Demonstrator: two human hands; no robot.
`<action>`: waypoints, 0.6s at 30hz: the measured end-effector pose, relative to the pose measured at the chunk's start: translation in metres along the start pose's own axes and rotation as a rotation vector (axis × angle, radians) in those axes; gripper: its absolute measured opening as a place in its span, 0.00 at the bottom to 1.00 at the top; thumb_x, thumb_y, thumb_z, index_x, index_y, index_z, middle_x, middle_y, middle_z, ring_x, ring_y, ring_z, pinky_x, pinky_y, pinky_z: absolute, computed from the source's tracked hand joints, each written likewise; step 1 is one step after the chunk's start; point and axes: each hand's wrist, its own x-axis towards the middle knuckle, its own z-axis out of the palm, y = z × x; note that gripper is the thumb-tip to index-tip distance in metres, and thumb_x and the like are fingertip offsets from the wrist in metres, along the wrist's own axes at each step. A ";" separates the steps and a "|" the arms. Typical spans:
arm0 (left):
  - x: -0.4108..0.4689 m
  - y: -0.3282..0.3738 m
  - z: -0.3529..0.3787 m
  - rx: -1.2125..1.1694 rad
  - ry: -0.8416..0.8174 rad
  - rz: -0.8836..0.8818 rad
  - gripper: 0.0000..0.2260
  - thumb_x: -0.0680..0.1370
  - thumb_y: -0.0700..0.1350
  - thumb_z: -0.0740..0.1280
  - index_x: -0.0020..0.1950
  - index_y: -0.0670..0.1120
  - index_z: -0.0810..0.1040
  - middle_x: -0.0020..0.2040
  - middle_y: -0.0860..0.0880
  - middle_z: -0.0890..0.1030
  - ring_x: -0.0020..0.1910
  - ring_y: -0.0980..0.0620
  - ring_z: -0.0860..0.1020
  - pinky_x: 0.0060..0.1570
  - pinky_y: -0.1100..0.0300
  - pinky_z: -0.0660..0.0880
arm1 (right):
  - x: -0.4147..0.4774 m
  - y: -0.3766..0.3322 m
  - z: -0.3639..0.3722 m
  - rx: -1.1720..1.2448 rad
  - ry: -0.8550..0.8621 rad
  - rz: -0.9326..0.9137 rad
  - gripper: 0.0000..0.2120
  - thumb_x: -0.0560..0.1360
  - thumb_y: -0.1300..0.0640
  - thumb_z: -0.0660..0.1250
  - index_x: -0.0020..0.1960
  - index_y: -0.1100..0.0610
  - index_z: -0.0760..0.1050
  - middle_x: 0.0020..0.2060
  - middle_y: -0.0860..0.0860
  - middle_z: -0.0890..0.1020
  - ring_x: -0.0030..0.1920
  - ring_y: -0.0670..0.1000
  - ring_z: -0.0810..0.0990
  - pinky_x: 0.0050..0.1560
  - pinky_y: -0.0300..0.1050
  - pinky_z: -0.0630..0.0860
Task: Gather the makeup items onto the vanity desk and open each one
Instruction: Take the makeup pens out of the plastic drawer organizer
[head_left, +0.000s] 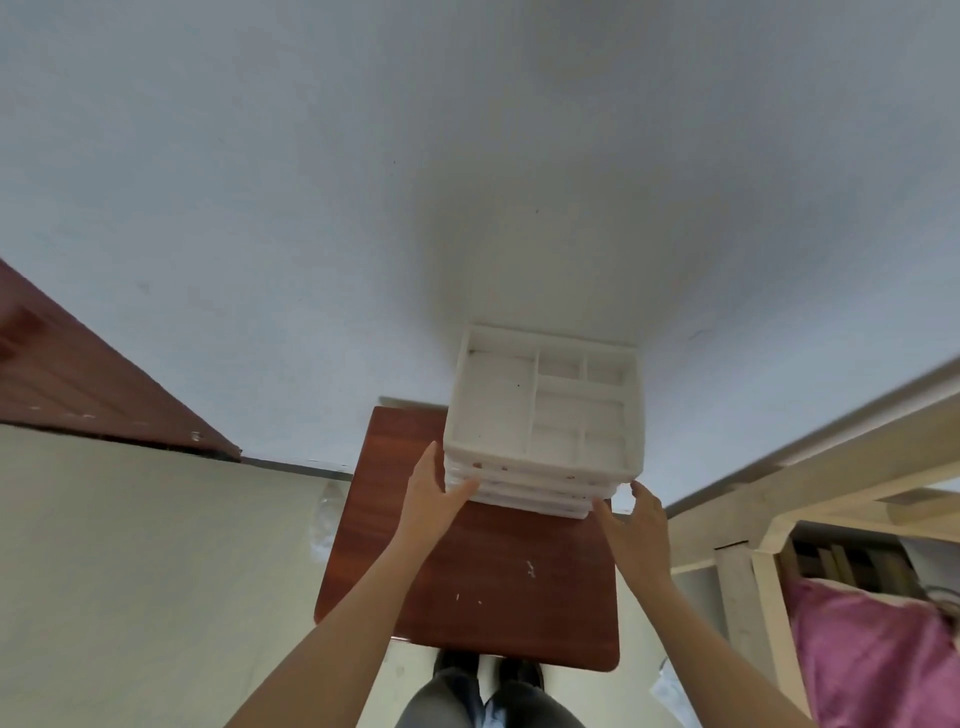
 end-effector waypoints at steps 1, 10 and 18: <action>0.001 0.002 0.000 -0.010 -0.008 0.008 0.30 0.73 0.44 0.70 0.71 0.45 0.62 0.67 0.51 0.71 0.64 0.54 0.70 0.62 0.63 0.69 | 0.003 0.001 0.000 0.024 -0.001 0.019 0.28 0.74 0.54 0.66 0.70 0.61 0.62 0.67 0.58 0.69 0.68 0.56 0.65 0.65 0.49 0.64; -0.007 0.019 0.006 -0.107 -0.041 0.059 0.22 0.74 0.40 0.69 0.65 0.51 0.66 0.49 0.61 0.72 0.51 0.61 0.71 0.52 0.67 0.67 | 0.013 -0.004 -0.003 0.276 -0.094 0.065 0.16 0.74 0.60 0.66 0.60 0.59 0.68 0.55 0.56 0.74 0.59 0.56 0.73 0.52 0.43 0.67; -0.011 0.008 0.012 -0.151 -0.053 0.048 0.31 0.74 0.39 0.68 0.72 0.50 0.58 0.60 0.54 0.70 0.60 0.55 0.69 0.59 0.62 0.66 | 0.004 0.001 -0.001 0.397 -0.132 0.063 0.26 0.74 0.62 0.65 0.69 0.56 0.61 0.57 0.49 0.71 0.53 0.50 0.71 0.57 0.44 0.68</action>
